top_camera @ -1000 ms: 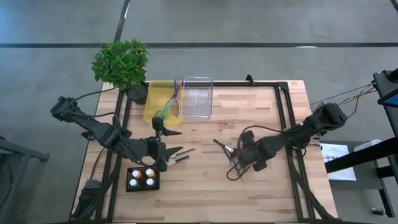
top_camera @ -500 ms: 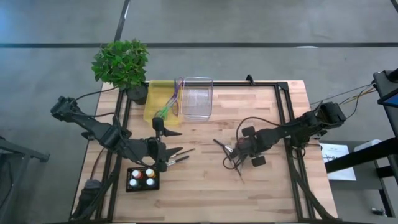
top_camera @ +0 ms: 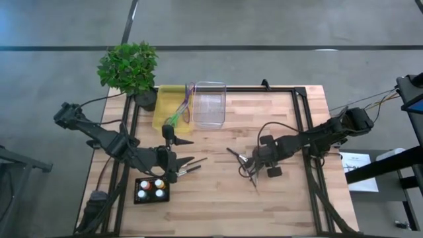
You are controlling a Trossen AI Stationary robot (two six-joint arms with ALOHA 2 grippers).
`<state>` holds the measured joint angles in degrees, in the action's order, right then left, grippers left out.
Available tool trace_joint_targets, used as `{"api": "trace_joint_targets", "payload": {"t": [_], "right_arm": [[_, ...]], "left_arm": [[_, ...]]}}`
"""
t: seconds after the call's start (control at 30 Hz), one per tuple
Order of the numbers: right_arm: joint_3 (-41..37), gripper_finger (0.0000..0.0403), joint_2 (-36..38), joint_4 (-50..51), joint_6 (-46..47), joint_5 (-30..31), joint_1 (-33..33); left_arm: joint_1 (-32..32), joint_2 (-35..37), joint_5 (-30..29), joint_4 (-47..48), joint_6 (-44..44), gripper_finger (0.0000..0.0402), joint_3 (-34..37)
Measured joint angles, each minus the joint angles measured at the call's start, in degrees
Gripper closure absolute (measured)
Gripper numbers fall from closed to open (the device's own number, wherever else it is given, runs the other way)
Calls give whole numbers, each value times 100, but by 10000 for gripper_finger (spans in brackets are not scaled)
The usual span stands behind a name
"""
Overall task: Pick & Place Paint Supplies
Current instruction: Put the black scissors into the transparent yellow bin
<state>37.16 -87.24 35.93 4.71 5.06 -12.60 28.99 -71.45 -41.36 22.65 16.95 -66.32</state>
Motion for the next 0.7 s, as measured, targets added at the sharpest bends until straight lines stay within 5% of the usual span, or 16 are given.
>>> {"api": "trace_joint_targets", "payload": {"t": [0.2,0.7], "right_arm": [[-10,377,-7,-33,86,-168,-2],[249,390,957,268,432,5,-712]], "left_arm": [[0,-1,46,-2,-30,140,2],[-2,-1,343,-41,-95,140,2]]}}
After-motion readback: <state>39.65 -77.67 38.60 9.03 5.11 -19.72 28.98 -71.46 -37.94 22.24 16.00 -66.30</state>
